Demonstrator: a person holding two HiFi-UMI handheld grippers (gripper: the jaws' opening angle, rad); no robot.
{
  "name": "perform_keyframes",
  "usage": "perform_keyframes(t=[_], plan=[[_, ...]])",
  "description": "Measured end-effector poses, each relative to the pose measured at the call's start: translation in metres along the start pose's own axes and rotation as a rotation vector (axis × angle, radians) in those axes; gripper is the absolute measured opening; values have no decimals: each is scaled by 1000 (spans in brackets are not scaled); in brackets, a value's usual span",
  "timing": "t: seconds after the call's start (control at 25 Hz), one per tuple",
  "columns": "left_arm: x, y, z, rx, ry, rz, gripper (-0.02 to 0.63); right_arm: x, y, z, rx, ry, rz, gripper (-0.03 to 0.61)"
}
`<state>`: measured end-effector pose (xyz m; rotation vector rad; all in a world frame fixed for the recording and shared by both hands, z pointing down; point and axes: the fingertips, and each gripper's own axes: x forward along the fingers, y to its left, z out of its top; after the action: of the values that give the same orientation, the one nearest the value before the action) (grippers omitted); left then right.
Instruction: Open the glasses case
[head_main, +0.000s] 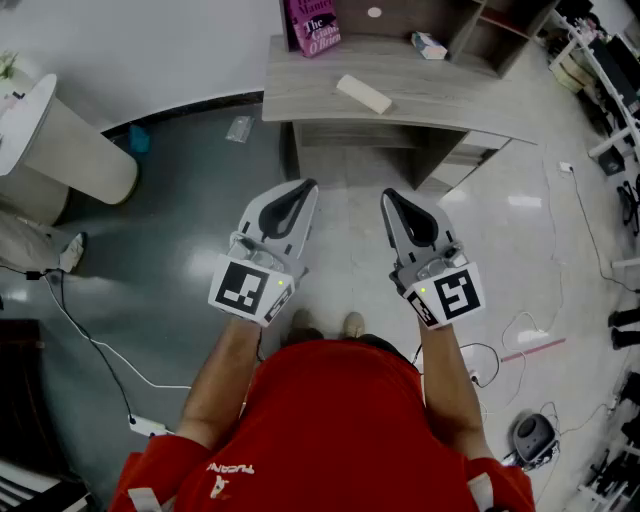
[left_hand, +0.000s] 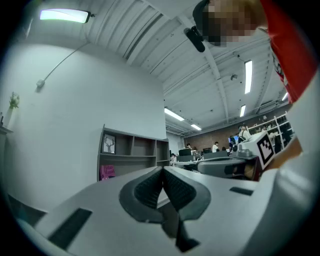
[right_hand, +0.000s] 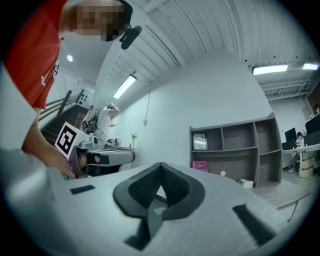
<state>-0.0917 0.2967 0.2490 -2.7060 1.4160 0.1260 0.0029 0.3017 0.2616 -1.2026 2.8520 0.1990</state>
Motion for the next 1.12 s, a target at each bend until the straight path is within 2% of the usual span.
perform_keyframes(t=[0.56,0.84,1.12], plan=[[-17,37,-4,-8,-8,7,11,28,11,-8,7,11,-31,5],[-25,67,-24,-46,0,-6,11,47,23,-23,-18,47,-80,5],[2,93,-37,-58,21,-17,11,71,-4,-37,-12,67,-110,5]])
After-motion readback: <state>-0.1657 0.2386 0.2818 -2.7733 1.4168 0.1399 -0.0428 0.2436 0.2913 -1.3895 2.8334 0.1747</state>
